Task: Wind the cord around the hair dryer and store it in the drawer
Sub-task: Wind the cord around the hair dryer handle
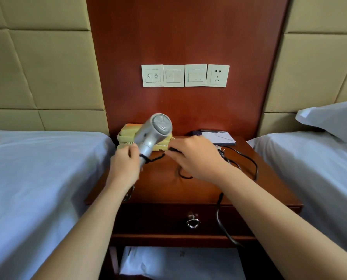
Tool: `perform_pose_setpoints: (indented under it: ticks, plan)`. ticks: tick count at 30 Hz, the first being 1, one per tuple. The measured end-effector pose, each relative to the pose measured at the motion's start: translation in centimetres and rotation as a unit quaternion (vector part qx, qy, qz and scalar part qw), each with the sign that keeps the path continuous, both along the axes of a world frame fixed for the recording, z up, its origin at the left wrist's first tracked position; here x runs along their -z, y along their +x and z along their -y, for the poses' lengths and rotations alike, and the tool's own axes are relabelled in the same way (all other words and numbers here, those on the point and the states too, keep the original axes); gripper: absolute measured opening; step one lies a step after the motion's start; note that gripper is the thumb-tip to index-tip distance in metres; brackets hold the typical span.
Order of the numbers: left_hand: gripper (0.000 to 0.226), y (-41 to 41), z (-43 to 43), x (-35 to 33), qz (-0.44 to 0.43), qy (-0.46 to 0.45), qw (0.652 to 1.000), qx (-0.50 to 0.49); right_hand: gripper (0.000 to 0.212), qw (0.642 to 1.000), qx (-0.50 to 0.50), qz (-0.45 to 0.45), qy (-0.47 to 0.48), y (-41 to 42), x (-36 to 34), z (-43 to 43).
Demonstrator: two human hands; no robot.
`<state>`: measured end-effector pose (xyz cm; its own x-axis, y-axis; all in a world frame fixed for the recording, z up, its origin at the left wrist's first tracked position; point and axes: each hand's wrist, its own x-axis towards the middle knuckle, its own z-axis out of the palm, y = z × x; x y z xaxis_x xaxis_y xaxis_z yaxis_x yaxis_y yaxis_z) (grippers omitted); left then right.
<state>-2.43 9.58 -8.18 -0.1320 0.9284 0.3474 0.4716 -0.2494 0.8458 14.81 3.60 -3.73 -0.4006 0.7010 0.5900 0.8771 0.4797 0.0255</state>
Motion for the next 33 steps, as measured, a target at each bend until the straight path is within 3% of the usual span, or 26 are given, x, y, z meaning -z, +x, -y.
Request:
perform_pose_setpoints:
  ticks: [5, 9, 13, 14, 17, 21, 26, 30, 33]
  plan:
    - [0.042, 0.5, 1.4, -0.4, -0.087, 0.015, 0.993, 0.075, 0.025, 0.997, 0.016, -0.070, 0.014, 0.5, -1.0, 0.0]
    - [0.033, 0.9, 2.5, -0.8, -0.159, 0.043, 0.974, 0.155, 0.025, 0.995, -0.003, -0.101, -0.005, 0.0, -1.6, 0.1]
    - [0.057, 1.0, 2.1, -0.5, -0.180, 0.009, 0.974, 0.134, 0.026, 0.996, -0.009, -0.084, -0.025, -0.6, -1.3, 0.0]
    - [0.056, 1.1, 2.1, -0.5, -0.187, 0.000, 0.973, 0.135, 0.027, 0.997, -0.012, -0.068, -0.025, -1.0, -1.0, -0.1]
    - [0.016, 1.4, 2.0, -0.7, -0.239, -0.012, 0.960, 0.148, 0.034, 0.999, -0.033, -0.023, -0.026, -2.4, 0.0, -0.1]
    - [0.030, 1.4, 1.6, -0.5, -0.287, 0.003, 0.946, 0.150, 0.027, 0.996, -0.029, -0.078, -0.044, -1.7, 0.2, -0.5]
    - [0.038, 1.8, 2.7, -0.5, -0.370, 0.016, 0.919, 0.137, 0.036, 0.982, -0.021, -0.070, -0.176, -0.2, 0.0, -1.1]
    - [0.042, 1.2, 2.6, -0.8, -0.342, 0.021, 0.930, 0.132, 0.043, 0.955, -0.020, -0.094, -0.281, 2.1, -1.2, -0.7]
    - [0.042, 0.4, 2.3, -0.9, -0.336, 0.013, 0.937, 0.097, 0.027, 0.873, -0.073, -0.230, -0.425, 3.2, -1.1, -0.1]
